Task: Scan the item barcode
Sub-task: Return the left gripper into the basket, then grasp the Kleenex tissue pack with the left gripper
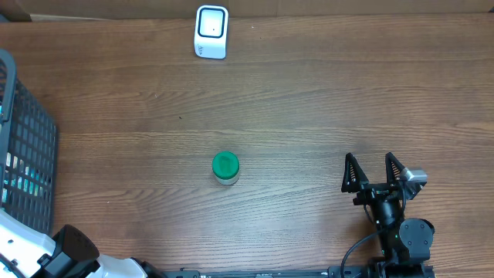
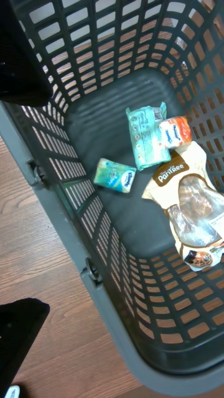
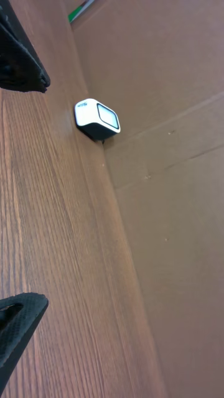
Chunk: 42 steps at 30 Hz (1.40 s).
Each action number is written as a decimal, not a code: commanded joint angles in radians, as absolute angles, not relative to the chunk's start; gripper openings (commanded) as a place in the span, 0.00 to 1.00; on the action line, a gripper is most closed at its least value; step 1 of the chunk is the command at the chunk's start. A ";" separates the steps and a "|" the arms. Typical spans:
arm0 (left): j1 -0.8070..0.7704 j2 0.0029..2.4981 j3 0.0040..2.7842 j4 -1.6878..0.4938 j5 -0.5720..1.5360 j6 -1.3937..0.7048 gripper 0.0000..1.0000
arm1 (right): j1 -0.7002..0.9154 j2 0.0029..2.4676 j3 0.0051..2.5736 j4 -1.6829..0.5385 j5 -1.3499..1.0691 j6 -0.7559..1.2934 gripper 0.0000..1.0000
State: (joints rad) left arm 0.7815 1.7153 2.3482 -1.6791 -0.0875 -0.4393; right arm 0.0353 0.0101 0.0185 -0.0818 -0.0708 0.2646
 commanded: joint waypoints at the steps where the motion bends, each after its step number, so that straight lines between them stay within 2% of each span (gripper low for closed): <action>1: 0.787 1.713 2.343 -1.676 -0.105 -0.450 1.00 | 0.041 0.003 0.008 -0.077 -0.061 0.262 1.00; 26: 0.816 1.765 2.343 -1.620 -0.144 -0.448 1.00 | 0.041 0.003 0.008 -0.077 -0.061 0.262 1.00; 34: 0.923 1.890 2.343 -1.618 -0.006 -0.257 0.86 | 0.041 0.003 0.008 -0.077 -0.061 0.262 1.00; 42: 0.923 2.015 2.245 -1.600 -0.002 -0.219 0.83 | 0.041 0.003 0.008 -0.077 -0.061 0.262 1.00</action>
State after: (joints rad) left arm 0.9230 1.9820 2.3051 -1.6199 -0.0200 -0.2703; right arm 0.0353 0.0101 0.0185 -0.0814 -0.0704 0.2649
